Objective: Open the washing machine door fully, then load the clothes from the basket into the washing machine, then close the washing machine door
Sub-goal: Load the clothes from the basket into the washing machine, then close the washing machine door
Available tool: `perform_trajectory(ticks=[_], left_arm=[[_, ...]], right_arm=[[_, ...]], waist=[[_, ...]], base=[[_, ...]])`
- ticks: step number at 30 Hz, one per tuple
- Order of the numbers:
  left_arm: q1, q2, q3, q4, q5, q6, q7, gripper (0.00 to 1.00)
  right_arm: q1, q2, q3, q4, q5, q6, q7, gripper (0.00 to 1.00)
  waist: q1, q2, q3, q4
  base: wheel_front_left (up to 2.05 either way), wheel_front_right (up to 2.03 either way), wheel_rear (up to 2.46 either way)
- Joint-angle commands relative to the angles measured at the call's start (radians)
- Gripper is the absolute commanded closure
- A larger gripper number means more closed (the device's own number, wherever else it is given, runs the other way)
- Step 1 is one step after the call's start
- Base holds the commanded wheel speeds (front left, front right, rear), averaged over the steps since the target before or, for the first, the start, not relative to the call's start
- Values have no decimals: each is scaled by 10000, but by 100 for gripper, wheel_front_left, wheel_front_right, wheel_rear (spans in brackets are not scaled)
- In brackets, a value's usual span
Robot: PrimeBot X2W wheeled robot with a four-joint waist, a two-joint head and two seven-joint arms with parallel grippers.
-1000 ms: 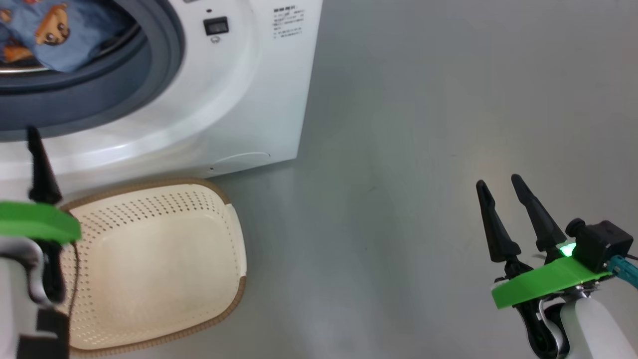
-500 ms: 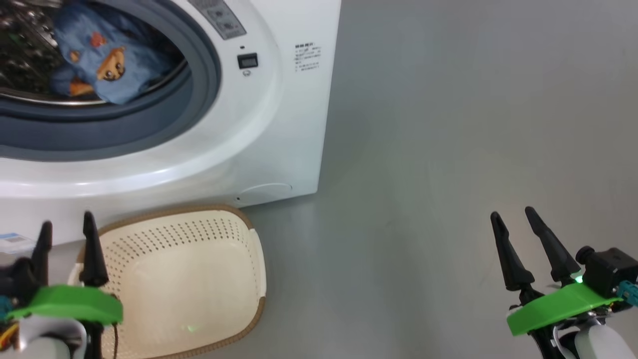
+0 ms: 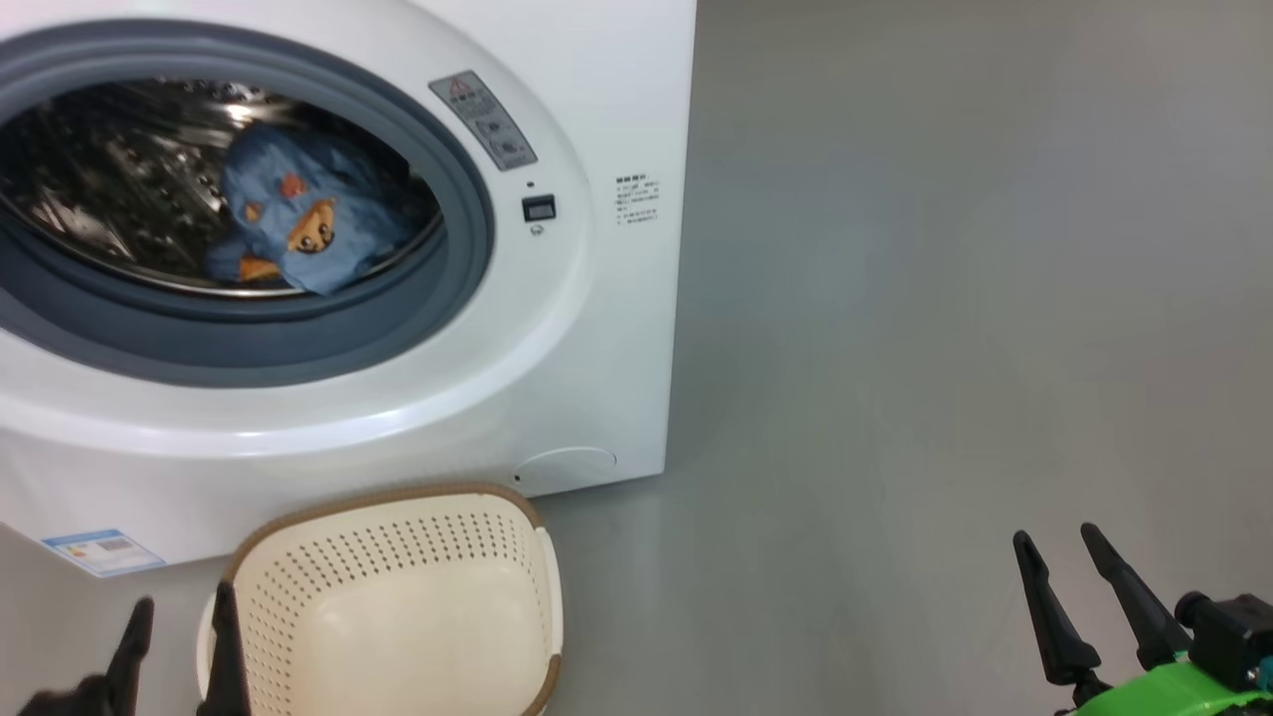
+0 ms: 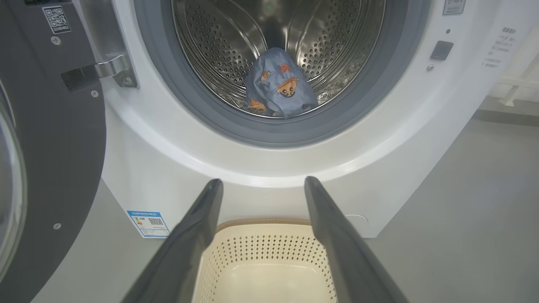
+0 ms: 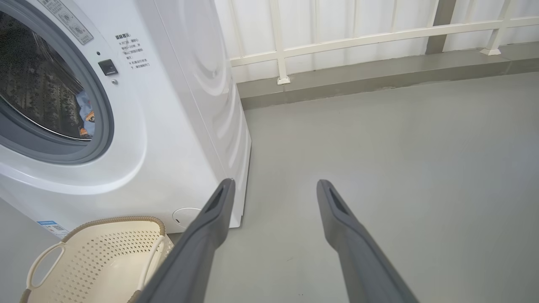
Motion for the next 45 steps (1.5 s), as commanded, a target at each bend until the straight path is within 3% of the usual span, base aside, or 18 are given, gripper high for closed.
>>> perform_trajectory(ticks=[1, 13, 30, 45], left_arm=[[192, 132, 365, -419, 28, -15, -65, 0], [1380, -78, 541, -1238, 32, -15, -65, 0], [1465, -92, 567, -1337, 102, -15, -65, 0], [1379, -47, 603, -1471, 124, -15, -65, 0]], right_arm=[[165, -279, 122, -266, 46, 27, -119, 0], [653, -353, -26, -368, 57, 27, -119, 0], [754, -385, -9, -404, 71, 27, -119, 0], [699, -330, -45, -440, 54, 27, -119, 0]], waist=[[0, 0, -463, 158], [0, 0, -859, 145], [0, 0, -937, 71], [0, 0, -801, 123]], base=[[0, 0, 0], [0, 0, 0], [-4, 4, 0], [-94, 94, 0]])
